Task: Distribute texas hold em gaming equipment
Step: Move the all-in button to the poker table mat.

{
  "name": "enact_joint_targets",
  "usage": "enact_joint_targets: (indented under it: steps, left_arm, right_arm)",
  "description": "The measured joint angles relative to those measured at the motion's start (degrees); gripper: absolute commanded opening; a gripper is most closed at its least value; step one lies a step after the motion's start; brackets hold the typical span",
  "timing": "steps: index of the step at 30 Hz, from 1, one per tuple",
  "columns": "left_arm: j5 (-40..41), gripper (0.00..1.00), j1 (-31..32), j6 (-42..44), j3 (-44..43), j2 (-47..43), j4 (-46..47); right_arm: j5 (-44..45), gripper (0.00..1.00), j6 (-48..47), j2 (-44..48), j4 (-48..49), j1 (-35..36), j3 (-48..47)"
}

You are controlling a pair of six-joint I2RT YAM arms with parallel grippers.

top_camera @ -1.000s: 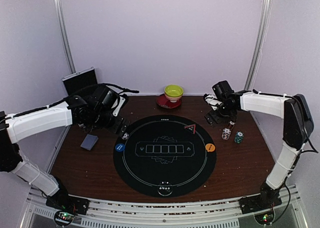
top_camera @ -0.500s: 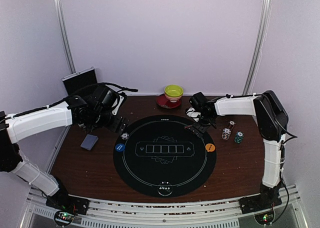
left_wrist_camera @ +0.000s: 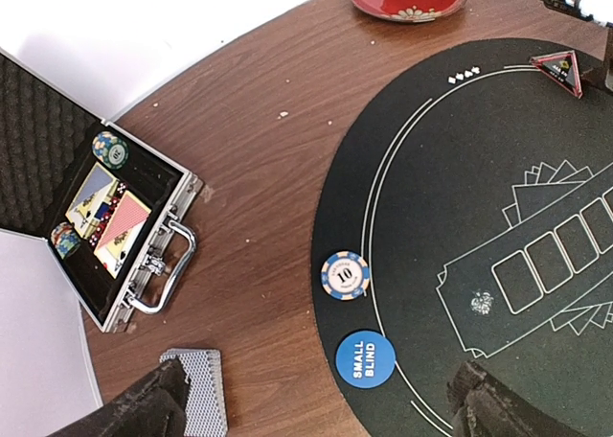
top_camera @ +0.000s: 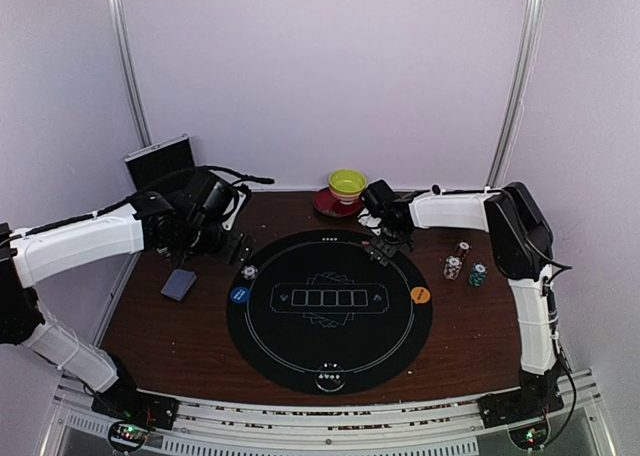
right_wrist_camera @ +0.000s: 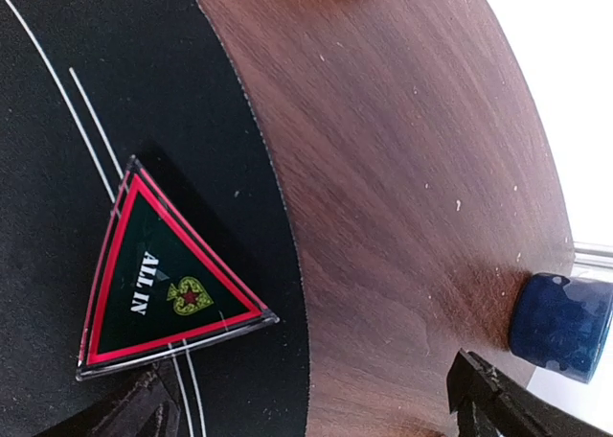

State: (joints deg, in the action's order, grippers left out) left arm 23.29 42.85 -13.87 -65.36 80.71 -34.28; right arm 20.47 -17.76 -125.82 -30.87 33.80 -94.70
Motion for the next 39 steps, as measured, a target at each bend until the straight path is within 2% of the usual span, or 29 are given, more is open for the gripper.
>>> enact_joint_targets:
  steps: [13, 25, 39]
  left_arm:
    - [0.2, 0.98, 0.0, 0.0, 0.0, 0.0, 0.0]
    - [0.8, 0.98, 0.0, 0.0, 0.0, 0.0, 0.0]
    - [1.2, 0.98, 0.0, 0.0, 0.0, 0.0, 0.0]
  right_arm:
    - [3.0, 1.0, 0.3, -0.3, -0.8, -1.3, -0.5]
    - [4.3, 1.0, 1.3, -3.7, -1.2, -1.9, -5.1]
    - [0.1, 1.0, 3.0, -10.4, -3.4, 2.4, -17.3]
